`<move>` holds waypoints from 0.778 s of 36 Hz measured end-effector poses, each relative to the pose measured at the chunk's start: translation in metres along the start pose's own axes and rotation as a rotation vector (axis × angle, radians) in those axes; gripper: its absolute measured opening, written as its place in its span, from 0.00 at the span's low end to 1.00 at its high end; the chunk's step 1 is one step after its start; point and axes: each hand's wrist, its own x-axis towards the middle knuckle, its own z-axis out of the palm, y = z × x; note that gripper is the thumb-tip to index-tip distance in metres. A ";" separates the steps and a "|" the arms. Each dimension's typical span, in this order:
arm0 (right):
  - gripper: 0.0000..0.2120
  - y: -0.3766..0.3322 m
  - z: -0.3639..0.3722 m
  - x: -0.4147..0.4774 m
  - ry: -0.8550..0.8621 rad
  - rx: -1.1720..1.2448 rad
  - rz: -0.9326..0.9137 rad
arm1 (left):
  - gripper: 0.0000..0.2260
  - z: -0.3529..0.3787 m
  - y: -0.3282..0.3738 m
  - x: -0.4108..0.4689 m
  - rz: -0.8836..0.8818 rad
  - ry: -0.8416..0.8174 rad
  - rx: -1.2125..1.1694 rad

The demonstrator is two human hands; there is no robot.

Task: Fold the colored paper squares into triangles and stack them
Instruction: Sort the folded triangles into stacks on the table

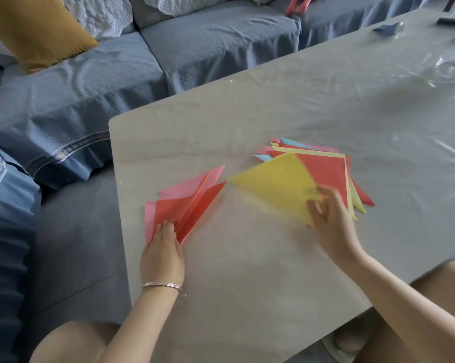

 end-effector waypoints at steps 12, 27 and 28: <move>0.31 0.008 -0.021 0.047 -0.002 -0.518 0.239 | 0.22 0.010 0.027 -0.013 0.415 0.134 0.025; 0.24 0.009 0.035 -0.022 -0.403 -0.751 -0.660 | 0.23 0.036 0.069 -0.011 0.643 -0.090 0.192; 0.27 0.013 0.038 -0.027 -0.460 -0.817 -0.651 | 0.23 0.036 0.070 -0.011 0.620 -0.130 0.204</move>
